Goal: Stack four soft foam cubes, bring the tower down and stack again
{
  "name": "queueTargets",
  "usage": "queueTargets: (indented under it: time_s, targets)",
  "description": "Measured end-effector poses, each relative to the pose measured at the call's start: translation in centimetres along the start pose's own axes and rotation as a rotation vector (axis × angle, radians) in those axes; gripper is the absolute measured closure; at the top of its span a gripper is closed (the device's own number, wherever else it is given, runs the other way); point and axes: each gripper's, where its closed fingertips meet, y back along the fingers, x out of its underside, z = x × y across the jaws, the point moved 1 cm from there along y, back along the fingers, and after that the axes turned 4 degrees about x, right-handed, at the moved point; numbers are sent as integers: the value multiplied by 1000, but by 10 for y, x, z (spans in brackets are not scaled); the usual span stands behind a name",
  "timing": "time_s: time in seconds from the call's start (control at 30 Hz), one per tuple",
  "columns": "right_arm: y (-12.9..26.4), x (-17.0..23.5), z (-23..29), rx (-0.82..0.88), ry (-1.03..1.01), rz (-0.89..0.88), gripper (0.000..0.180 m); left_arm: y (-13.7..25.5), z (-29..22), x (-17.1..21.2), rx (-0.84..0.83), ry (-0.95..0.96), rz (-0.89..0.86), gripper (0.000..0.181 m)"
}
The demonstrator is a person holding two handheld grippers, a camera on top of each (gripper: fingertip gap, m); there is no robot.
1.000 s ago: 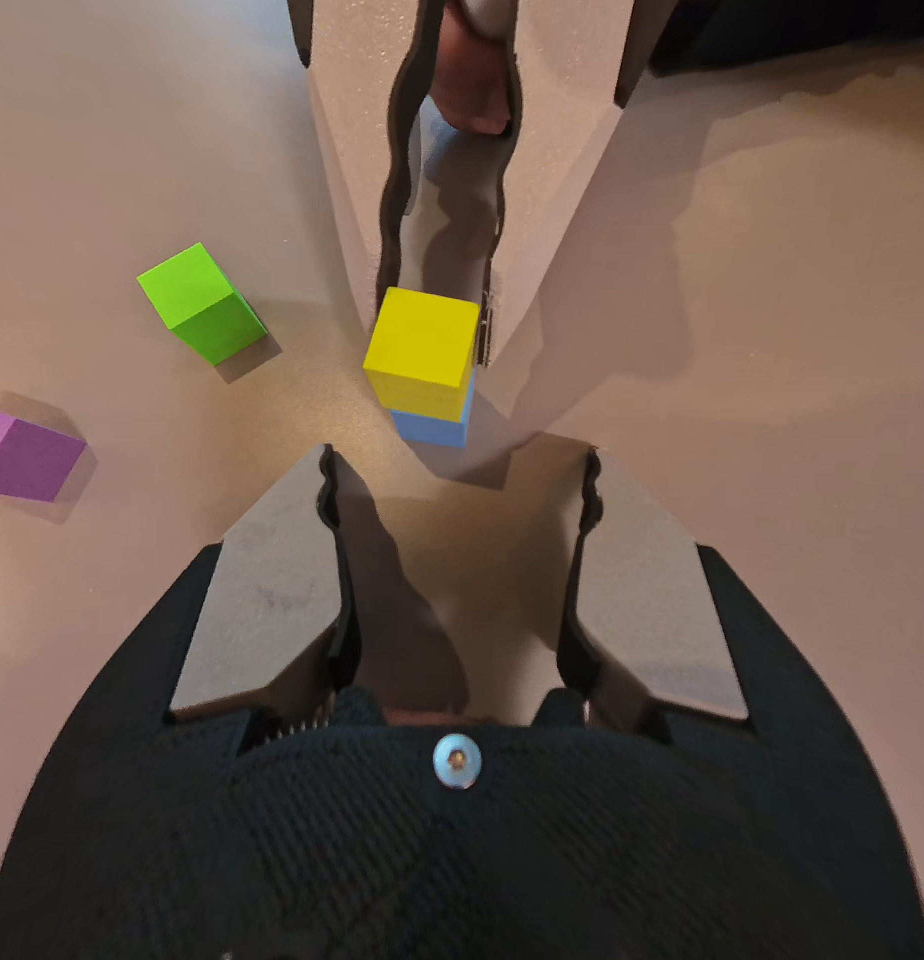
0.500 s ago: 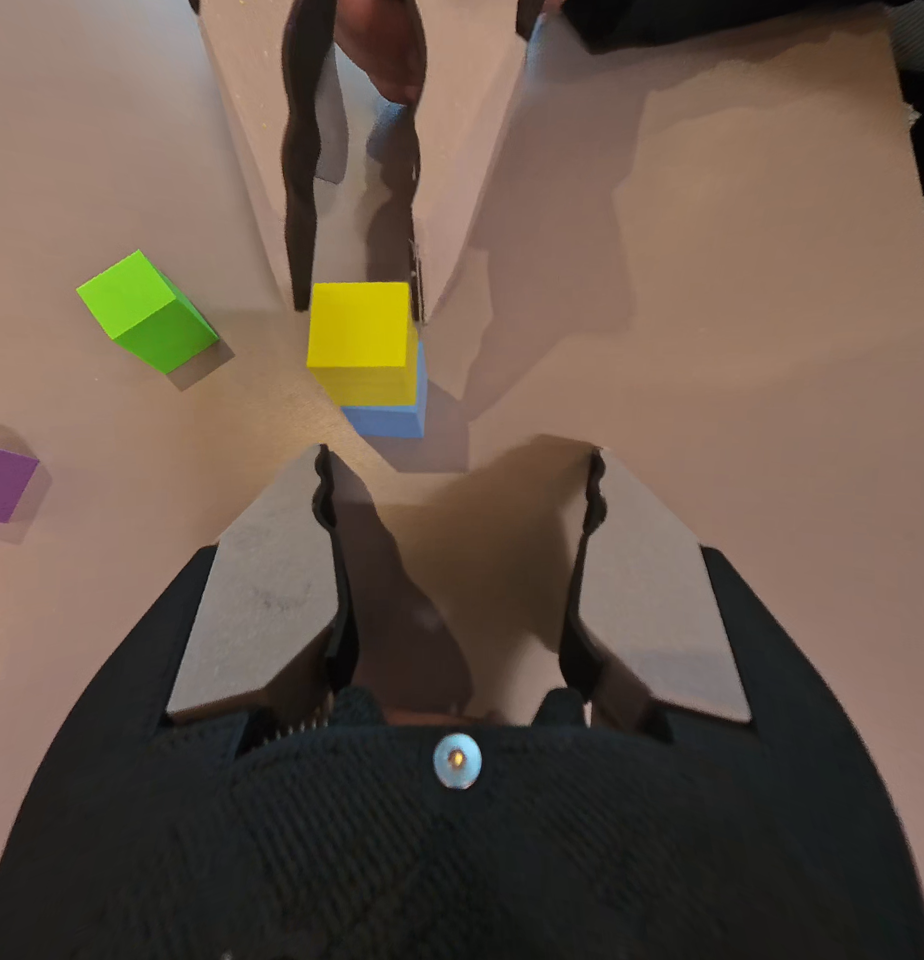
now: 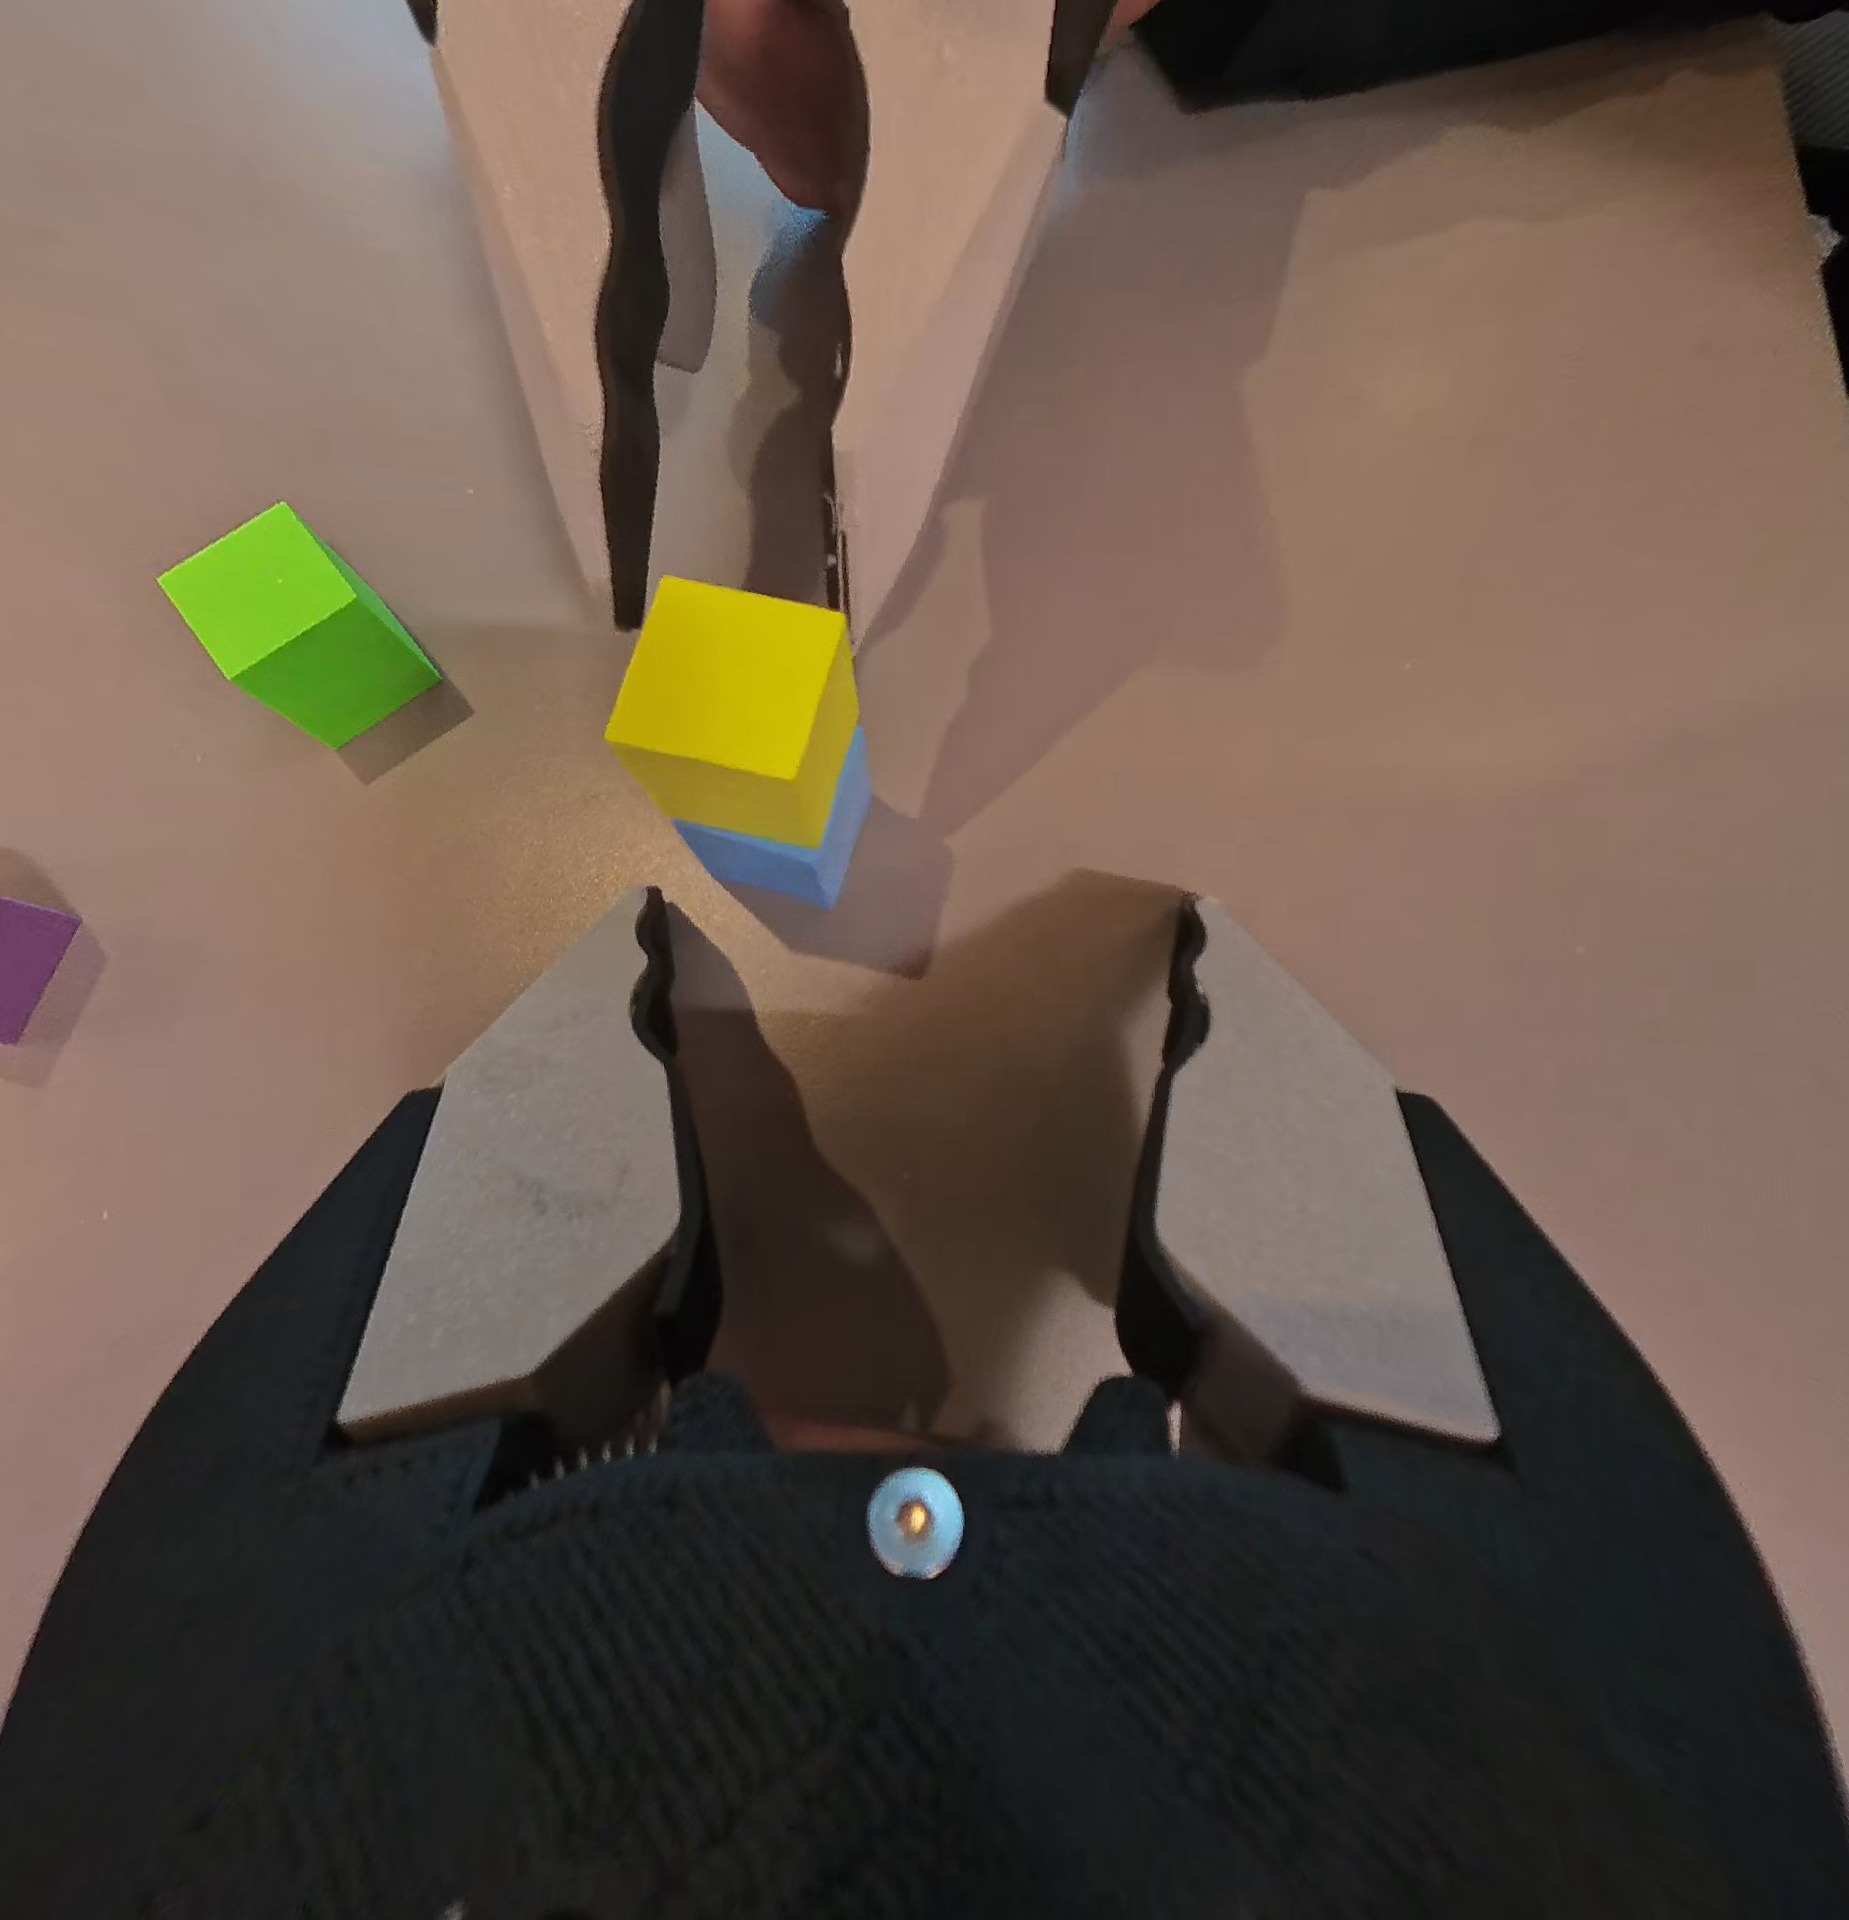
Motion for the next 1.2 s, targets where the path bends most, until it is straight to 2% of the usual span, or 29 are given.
queueTargets:
  time_s: [0.5,1.2]
  targets:
    - [2,0,0,7,-4,-5,157,2,-13,1,38,-37,28,95]
    - [1,5,0,11,5,32,158,1,-24,2,70,-68,60,95]
